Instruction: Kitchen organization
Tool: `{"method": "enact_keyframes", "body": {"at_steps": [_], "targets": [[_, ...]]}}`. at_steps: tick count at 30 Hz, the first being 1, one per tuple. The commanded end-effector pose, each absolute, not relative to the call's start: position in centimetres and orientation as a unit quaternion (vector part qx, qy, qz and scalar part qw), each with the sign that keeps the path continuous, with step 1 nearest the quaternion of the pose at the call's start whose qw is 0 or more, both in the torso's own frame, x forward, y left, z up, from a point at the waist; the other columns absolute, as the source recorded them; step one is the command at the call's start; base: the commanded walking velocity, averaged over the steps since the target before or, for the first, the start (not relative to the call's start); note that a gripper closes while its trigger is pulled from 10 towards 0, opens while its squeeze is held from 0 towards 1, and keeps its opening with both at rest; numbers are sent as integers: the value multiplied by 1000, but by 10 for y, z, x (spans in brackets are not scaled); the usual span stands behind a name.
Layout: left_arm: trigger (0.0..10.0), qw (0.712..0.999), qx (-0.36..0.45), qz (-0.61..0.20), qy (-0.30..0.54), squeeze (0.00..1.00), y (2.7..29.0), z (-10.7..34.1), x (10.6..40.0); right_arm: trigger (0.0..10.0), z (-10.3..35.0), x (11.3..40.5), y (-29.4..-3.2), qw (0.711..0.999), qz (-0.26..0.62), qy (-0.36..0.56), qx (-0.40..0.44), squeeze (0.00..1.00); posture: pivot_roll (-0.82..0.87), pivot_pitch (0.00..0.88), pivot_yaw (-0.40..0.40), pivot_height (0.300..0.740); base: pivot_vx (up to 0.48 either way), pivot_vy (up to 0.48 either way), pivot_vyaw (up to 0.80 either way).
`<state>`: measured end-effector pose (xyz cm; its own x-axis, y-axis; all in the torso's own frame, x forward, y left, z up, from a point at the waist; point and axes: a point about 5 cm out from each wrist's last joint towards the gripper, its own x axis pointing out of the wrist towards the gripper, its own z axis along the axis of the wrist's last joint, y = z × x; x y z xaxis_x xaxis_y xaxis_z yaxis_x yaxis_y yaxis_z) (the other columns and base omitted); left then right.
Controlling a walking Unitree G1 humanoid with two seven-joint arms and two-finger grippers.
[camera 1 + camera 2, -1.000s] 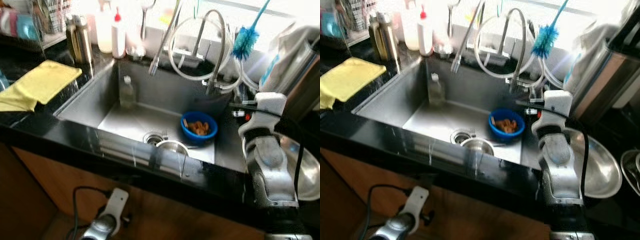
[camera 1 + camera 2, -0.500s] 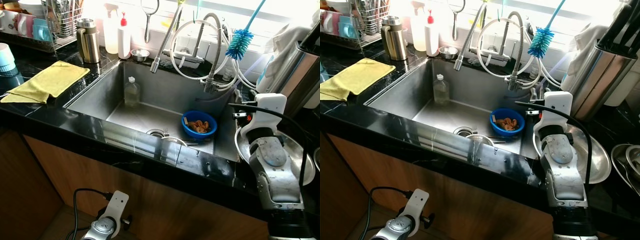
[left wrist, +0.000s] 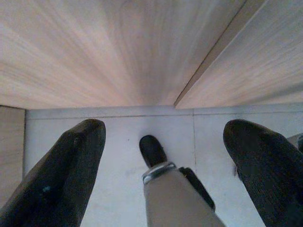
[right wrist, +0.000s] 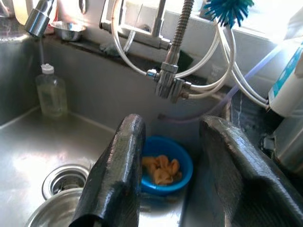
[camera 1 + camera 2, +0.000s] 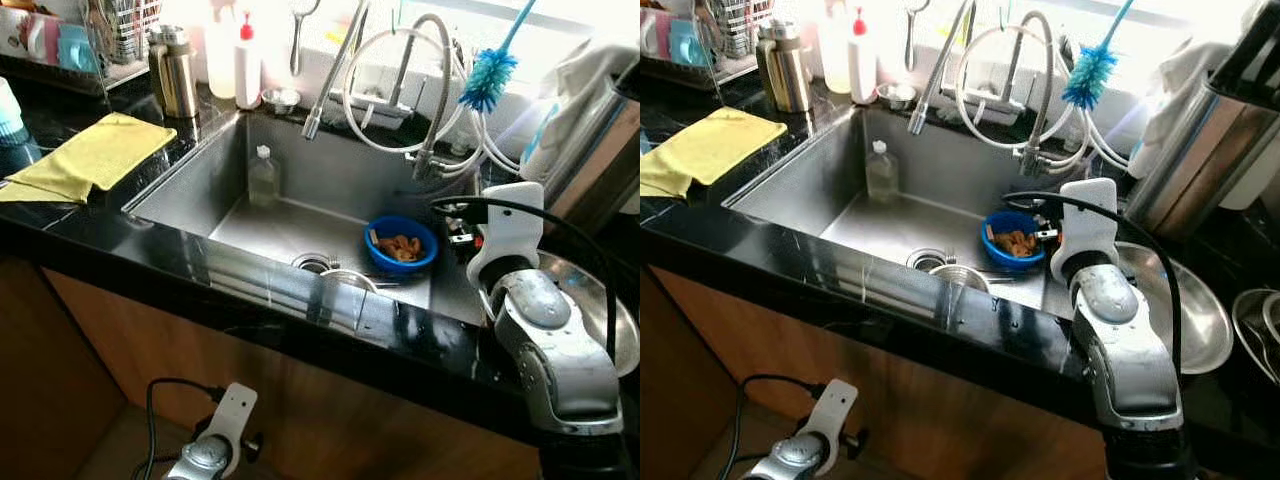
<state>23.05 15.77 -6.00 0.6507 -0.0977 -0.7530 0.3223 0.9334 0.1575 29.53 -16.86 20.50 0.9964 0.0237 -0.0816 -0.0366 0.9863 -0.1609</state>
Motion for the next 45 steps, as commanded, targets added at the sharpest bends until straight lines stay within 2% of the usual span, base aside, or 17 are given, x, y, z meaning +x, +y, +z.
{"method": "enact_keyframes", "body": {"at_steps": [1,9,10,11,12,15,19,20,28,37,42,45], "targets": [[10000,892,136,-123,414,0,156,-63,226,10000,210,290,-168,995,6,39,-92,1000,99,70,-133,740,0,0,0],[10000,890,133,-128,416,0,152,-65,224,10000,201,283,-173,992,-29,76,-98,1000,104,57,-140,740,0,0,0],[10000,890,132,-129,416,0,151,-65,224,10000,198,282,-175,991,-38,82,-100,973,106,53,-142,740,0,0,0],[10000,890,131,-129,417,0,150,-65,223,10000,197,282,-178,991,-51,79,-98,396,106,52,-143,740,0,0,0],[10000,890,131,-129,417,0,150,-65,223,10000,197,281,-182,991,-69,70,-89,0,108,48,-144,740,0,0,0],[10000,890,130,-130,417,0,149,-66,223,10000,200,278,-199,990,-133,21,-41,0,109,40,-145,740,0,0,0],[10000,889,131,-131,418,0,149,-66,222,10000,194,269,-217,983,-180,-2,-33,0,104,32,-142,740,0,0,0],[10000,889,133,-131,419,0,150,-67,221,10000,188,266,-223,982,-190,3,5,0,106,27,-141,740,0,0,0],[10000,886,137,-131,423,0,155,-68,218,10000,166,246,-245,980,-183,-4,74,0,103,21,-142,740,0,0,0],[10000,886,139,-128,424,0,155,-69,217,10000,174,232,-264,986,-155,-25,54,0,87,44,-145,740,0,0,0],[10000,886,140,-128,424,0,153,-69,217,10000,169,226,-266,980,-170,-31,98,0,85,51,-139,740,0,0,0],[10000,885,142,-128,424,0,152,-69,218,10000,160,229,-263,981,-173,-2,87,0,83,55,-133,740,0,0,0]]}}
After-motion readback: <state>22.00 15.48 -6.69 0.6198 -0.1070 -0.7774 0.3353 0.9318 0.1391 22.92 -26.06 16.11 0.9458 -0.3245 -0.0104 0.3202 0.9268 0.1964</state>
